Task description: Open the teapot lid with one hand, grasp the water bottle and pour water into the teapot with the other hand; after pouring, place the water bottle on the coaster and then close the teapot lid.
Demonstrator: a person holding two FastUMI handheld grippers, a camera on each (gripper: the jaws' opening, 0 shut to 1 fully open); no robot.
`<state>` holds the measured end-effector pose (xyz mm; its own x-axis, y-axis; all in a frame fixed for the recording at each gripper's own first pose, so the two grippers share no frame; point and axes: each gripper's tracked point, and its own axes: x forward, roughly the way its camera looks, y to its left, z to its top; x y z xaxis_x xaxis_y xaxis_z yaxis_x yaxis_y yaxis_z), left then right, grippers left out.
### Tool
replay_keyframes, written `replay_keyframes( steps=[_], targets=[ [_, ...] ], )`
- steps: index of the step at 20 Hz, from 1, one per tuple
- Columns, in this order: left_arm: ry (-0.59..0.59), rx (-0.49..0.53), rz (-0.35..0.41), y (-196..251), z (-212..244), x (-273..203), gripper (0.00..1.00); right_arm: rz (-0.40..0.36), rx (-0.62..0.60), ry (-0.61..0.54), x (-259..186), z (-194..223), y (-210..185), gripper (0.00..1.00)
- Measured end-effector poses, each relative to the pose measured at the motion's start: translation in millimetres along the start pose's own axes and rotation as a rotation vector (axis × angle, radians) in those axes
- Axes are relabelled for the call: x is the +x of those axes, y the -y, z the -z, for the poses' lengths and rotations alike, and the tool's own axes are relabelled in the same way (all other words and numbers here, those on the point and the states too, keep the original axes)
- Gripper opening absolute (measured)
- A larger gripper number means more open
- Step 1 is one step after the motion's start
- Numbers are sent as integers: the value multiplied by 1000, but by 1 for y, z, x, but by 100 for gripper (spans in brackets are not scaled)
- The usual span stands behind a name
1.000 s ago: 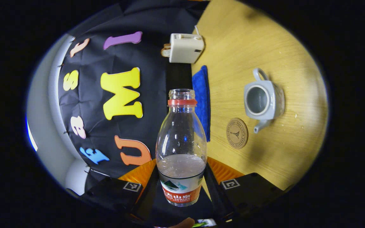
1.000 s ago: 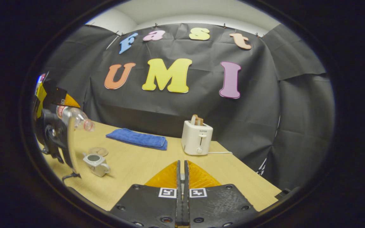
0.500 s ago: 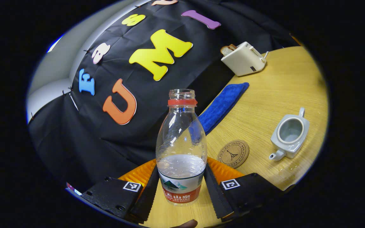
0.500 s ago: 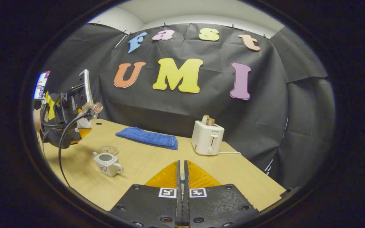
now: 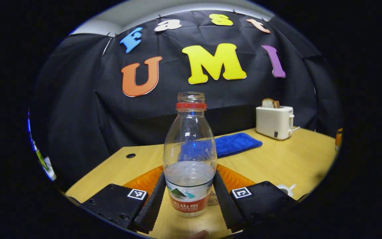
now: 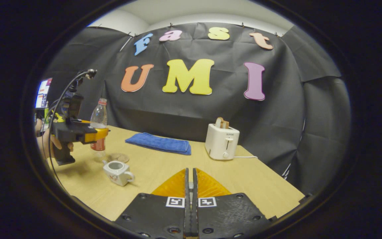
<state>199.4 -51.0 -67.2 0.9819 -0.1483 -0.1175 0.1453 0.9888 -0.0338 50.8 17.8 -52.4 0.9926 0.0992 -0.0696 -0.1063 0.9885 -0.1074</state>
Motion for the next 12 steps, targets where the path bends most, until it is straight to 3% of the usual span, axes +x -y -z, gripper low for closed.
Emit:
replay_keyframes(
  steps=[6,12],
  targets=[
    [54,-58,33,17,-5,32,79,5,22,-31,10,13,2,0],
    [25,-98,31,18,18,52,80,6,11,-49,17,23,-2,0]
  ],
)
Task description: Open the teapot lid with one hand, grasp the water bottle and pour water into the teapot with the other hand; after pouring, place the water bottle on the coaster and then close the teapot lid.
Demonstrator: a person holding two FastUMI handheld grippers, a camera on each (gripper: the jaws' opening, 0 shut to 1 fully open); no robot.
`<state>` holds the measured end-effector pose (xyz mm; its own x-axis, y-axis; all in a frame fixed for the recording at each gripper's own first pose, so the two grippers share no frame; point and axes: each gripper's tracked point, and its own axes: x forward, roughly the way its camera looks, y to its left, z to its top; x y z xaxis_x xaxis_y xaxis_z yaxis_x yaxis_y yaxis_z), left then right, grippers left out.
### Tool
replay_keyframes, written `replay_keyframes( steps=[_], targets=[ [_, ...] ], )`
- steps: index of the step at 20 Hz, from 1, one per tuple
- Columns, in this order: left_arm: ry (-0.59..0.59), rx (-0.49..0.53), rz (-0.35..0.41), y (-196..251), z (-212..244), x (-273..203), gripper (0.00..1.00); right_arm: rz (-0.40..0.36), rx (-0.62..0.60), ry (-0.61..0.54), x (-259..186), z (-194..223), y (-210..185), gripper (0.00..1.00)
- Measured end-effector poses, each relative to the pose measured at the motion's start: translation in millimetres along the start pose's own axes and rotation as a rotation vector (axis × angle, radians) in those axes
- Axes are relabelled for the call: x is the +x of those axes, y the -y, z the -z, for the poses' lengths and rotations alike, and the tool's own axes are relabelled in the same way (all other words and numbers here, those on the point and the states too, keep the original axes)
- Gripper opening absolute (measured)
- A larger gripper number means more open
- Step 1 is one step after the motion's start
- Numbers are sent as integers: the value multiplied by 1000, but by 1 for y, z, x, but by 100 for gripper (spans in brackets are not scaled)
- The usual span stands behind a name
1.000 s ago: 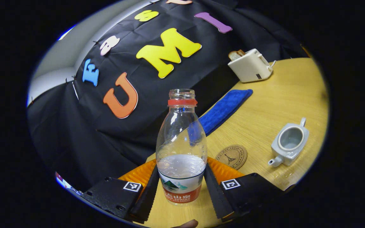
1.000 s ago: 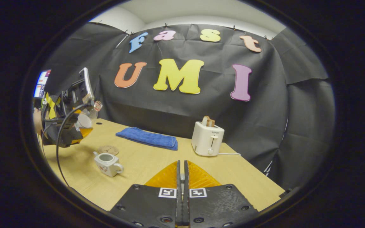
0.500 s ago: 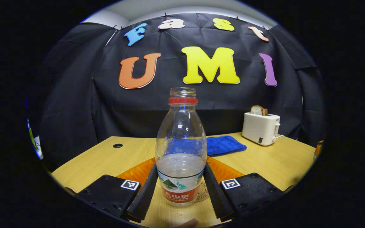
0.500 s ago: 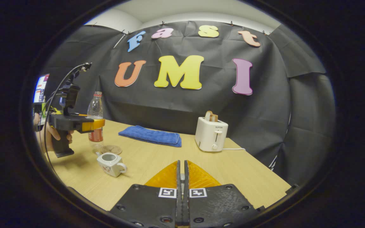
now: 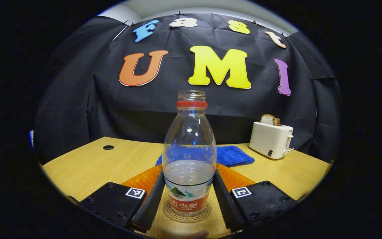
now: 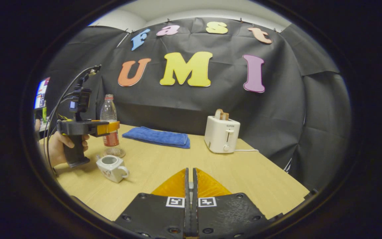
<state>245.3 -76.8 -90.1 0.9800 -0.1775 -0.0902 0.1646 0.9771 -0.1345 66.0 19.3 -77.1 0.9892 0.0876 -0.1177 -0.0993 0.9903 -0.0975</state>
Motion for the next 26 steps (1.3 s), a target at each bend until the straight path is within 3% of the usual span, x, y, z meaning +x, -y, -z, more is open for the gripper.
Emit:
replay_keyframes(
  steps=[8,11,17,21,26],
  targets=[
    [6,103,31,7,-1,0,81,-11,-31,-35,7,16,-15,0],
    [-8,93,65,13,3,-2,82,-14,-44,-35,7,16,-17,0],
    [-11,93,62,11,4,-4,84,1,-42,-35,9,17,-11,0],
    [-10,87,81,17,2,-6,95,3,-43,-39,10,19,-11,0],
    [6,71,70,11,-3,-13,97,3,-52,-30,7,15,-13,0]
  ],
)
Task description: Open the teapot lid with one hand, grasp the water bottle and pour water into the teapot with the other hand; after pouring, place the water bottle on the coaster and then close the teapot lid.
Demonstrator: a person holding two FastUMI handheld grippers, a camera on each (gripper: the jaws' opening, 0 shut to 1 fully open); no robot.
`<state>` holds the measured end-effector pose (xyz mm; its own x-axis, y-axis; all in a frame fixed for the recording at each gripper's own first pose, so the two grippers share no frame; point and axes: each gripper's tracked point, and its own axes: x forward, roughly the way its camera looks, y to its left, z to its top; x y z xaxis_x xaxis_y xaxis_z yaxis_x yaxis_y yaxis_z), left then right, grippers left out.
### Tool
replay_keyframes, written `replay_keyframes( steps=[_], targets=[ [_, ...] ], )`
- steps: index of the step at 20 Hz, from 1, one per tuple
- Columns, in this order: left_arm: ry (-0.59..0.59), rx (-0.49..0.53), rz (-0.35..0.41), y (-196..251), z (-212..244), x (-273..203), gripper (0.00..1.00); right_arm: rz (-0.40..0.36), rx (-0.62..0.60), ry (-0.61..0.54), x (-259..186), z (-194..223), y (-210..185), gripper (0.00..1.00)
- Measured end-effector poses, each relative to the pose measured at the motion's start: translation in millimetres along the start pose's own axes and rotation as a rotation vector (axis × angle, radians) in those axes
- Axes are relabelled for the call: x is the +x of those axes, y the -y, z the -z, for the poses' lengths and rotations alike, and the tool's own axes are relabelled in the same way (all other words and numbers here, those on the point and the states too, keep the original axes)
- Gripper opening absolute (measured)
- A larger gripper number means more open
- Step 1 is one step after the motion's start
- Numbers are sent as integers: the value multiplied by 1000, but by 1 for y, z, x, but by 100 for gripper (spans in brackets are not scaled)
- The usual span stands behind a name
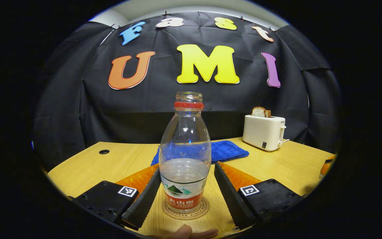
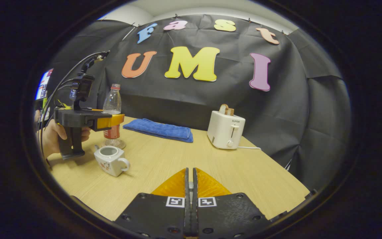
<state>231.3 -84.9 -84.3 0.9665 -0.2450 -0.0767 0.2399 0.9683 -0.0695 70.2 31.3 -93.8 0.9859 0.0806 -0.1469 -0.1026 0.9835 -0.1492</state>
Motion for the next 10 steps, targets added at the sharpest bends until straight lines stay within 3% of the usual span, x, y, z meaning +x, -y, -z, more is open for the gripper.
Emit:
replay_keyframes(
  steps=[10],
  targets=[
    [38,-19,6,-12,-9,-41,97,-18,-26,11,-7,-4,-17,0]
  ],
)
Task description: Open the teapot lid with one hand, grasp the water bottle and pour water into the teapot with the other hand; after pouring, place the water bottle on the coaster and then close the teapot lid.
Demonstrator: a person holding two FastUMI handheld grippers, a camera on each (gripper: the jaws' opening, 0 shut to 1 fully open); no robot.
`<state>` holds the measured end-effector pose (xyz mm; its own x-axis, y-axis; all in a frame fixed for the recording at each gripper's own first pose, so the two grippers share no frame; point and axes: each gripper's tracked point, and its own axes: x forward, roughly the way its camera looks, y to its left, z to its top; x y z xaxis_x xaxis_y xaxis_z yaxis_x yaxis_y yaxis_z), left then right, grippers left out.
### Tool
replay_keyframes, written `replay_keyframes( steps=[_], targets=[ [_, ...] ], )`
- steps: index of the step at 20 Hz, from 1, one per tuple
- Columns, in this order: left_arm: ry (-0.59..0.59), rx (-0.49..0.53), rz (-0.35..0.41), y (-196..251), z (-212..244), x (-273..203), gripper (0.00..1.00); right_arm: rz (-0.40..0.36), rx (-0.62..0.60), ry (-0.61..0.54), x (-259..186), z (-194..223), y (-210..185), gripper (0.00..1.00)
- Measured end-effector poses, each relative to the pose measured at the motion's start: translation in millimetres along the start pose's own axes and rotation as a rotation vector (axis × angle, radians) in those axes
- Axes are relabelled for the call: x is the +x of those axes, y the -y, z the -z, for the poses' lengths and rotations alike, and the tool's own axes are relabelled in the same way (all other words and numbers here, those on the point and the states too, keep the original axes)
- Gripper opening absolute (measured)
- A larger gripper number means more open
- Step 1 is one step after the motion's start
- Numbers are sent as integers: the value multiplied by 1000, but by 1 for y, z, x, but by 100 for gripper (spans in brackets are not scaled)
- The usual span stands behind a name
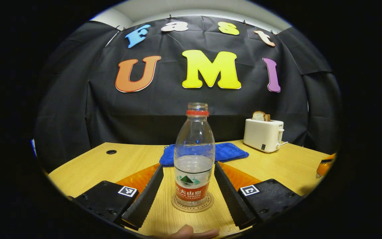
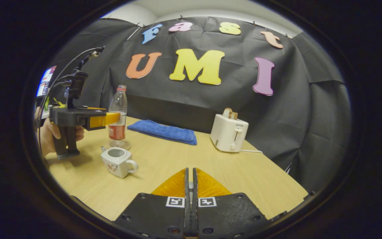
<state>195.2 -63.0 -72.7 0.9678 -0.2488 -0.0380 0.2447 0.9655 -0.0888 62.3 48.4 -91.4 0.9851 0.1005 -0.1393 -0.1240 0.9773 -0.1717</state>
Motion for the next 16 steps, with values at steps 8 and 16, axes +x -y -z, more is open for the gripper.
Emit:
replay_keyframes(
  steps=[8,16],
  targets=[
    [50,53,-120,-34,-24,-97,96,30,-29,11,-10,-8,0,0],
    [5,98,-174,-45,-31,-175,96,-126,-33,118,-18,-70,-72,2]
  ],
)
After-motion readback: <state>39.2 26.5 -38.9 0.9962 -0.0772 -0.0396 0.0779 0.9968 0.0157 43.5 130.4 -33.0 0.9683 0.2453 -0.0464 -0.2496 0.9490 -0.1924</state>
